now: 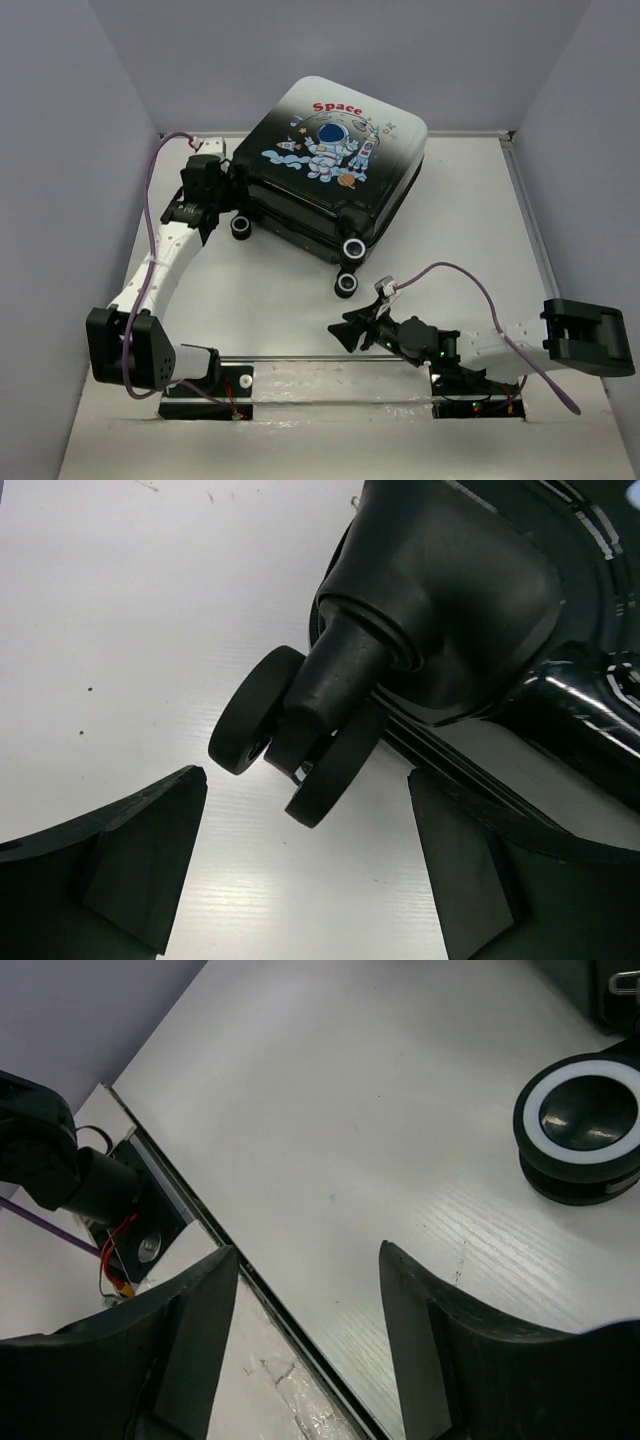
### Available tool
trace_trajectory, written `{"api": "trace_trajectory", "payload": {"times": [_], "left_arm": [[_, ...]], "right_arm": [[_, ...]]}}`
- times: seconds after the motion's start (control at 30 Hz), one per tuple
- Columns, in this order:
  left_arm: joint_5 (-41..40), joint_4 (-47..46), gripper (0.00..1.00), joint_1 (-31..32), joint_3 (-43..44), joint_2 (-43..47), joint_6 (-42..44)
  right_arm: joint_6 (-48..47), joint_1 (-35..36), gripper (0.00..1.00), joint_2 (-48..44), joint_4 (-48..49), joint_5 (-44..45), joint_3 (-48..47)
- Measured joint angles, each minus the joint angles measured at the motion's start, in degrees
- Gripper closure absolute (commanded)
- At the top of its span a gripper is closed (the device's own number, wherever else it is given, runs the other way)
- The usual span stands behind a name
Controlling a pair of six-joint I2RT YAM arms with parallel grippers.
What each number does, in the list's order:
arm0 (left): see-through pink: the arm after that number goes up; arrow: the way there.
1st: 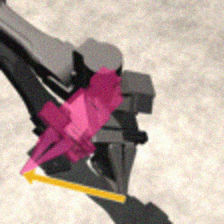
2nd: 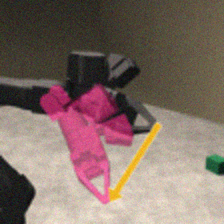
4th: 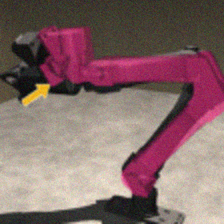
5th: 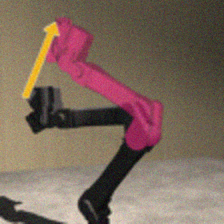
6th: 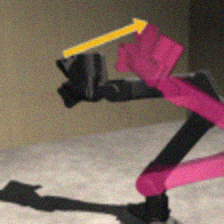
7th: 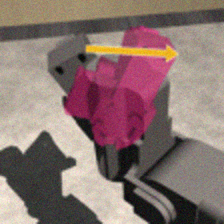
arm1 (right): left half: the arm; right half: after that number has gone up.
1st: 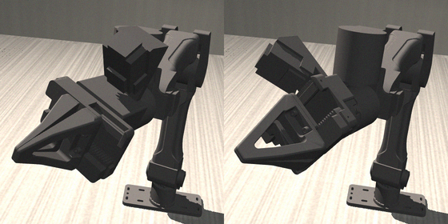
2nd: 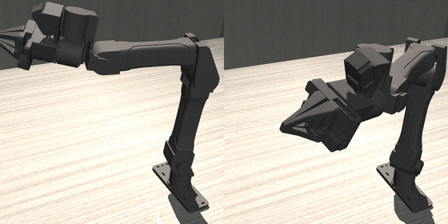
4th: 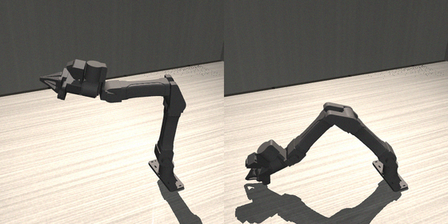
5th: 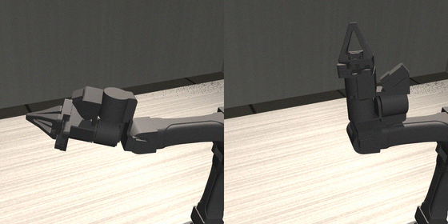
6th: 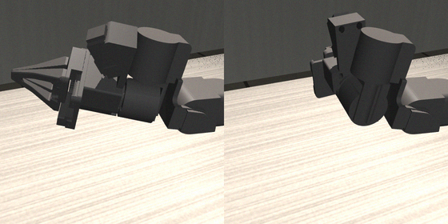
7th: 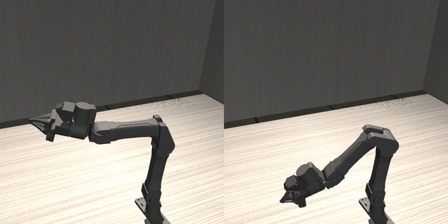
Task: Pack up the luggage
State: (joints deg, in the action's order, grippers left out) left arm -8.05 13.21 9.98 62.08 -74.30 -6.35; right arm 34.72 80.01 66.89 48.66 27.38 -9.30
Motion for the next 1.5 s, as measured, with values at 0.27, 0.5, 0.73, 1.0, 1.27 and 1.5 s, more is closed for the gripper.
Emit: {"api": "trace_trajectory", "payload": {"times": [0.27, 0.5, 0.73, 1.0, 1.27, 1.5], "left_arm": [[-3.67, 0.79, 0.06, 0.0, 1.64, -5.77, 2.1], [-4.81, 0.68, 0.05, 0.04, 4.85, -8.83, 3.96], [-5.2, 0.2, 0.23, 0.68, 6.32, -11.23, 7.1], [-4.07, 0.09, 0.94, 0.81, 6.32, -12.11, 8.41], [-2.89, -0.72, 0.94, 0.85, 5.44, -11.28, 6.6], [1.55, -2.08, 0.94, 2.25, -0.13, -4.46, 3.78]], "right_arm": [[-0.02, 0.0, 0.27, 0.74, -0.55, -0.48, 0.0], [-0.02, 0.0, 0.25, 1.68, -1.07, -0.87, 0.0], [0.0, 0.0, 0.22, 2.12, -2.12, -0.83, 0.0], [1.27, -0.04, 0.35, -2.54, -6.54, 2.03, 0.17], [6.27, -5.25, 0.93, -5.2, -19.39, 4.09, -0.2], [7.41, -19.91, 0.93, -16.26, -33.53, 4.02, -1.33]]}}
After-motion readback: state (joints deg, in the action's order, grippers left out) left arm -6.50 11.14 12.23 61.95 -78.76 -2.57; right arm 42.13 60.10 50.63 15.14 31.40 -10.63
